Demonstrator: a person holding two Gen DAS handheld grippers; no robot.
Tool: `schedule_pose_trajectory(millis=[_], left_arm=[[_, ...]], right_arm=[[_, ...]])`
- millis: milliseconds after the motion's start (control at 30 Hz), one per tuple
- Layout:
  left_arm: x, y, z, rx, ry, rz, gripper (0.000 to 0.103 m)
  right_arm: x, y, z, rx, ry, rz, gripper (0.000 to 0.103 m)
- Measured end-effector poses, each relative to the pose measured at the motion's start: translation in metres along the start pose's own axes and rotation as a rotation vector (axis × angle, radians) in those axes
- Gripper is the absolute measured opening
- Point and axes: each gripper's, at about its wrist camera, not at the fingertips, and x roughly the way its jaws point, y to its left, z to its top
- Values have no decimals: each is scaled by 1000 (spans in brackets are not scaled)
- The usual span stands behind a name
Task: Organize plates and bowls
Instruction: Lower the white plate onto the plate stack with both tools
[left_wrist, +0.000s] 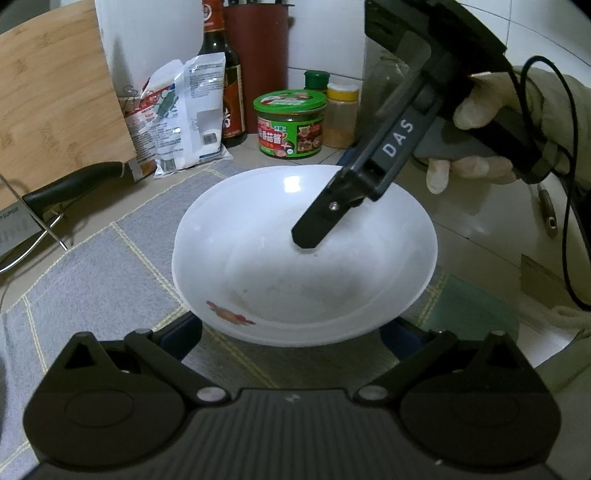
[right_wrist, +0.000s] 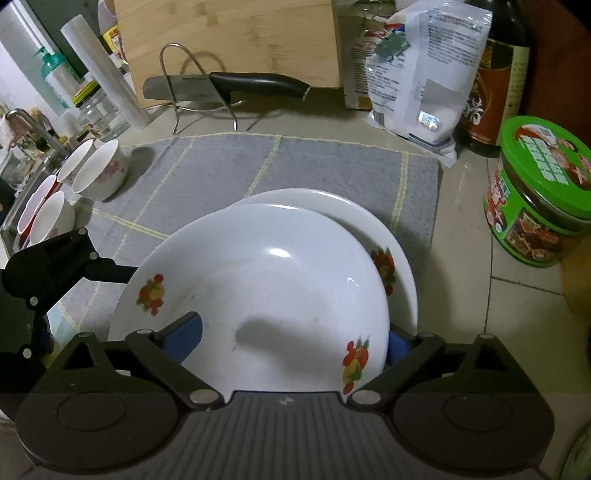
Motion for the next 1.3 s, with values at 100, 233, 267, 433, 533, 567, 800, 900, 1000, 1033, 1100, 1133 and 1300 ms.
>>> schedule_pose_trajectory(millis=[100, 233, 267, 433, 533, 567, 800, 900, 1000, 1033, 1100, 1133, 1300], left_arm=[[2, 1, 0, 11, 1, 5, 101], [5, 1, 1, 18, 4, 6, 101], [5, 2, 1, 18, 4, 5, 101], [6, 3, 2, 24, 4, 9, 101], [5, 3, 2, 33, 0, 11, 101], [6, 3, 2, 36, -2, 11, 101], [7, 2, 3, 59, -15, 8, 102], [7, 2, 3, 63, -21, 3, 102], [6, 2, 3, 64, -27, 0, 102], [6, 2, 3, 64, -29, -1, 102], [5, 2, 3, 65, -33, -3, 102], [5, 2, 2, 66, -36, -2, 102], [6, 4, 1, 53, -37, 1, 102]], right_arm=[[-1, 0, -2, 1, 3, -4, 100], [-3, 1, -4, 6, 7, -10, 101], [-3, 1, -5, 7, 8, -11, 101], [-6, -1, -5, 30, 7, -5, 103], [-7, 0, -5, 34, 7, -14, 103], [-7, 1, -5, 33, 6, -20, 103], [-12, 5, -7, 32, 9, -48, 103], [-13, 6, -8, 30, 11, -58, 103], [-13, 8, -8, 27, 14, -68, 103], [-13, 9, -9, 27, 15, -70, 103], [-13, 9, -9, 26, 17, -74, 103], [-13, 10, -10, 26, 17, -76, 103], [-14, 11, -10, 28, 18, -85, 103]])
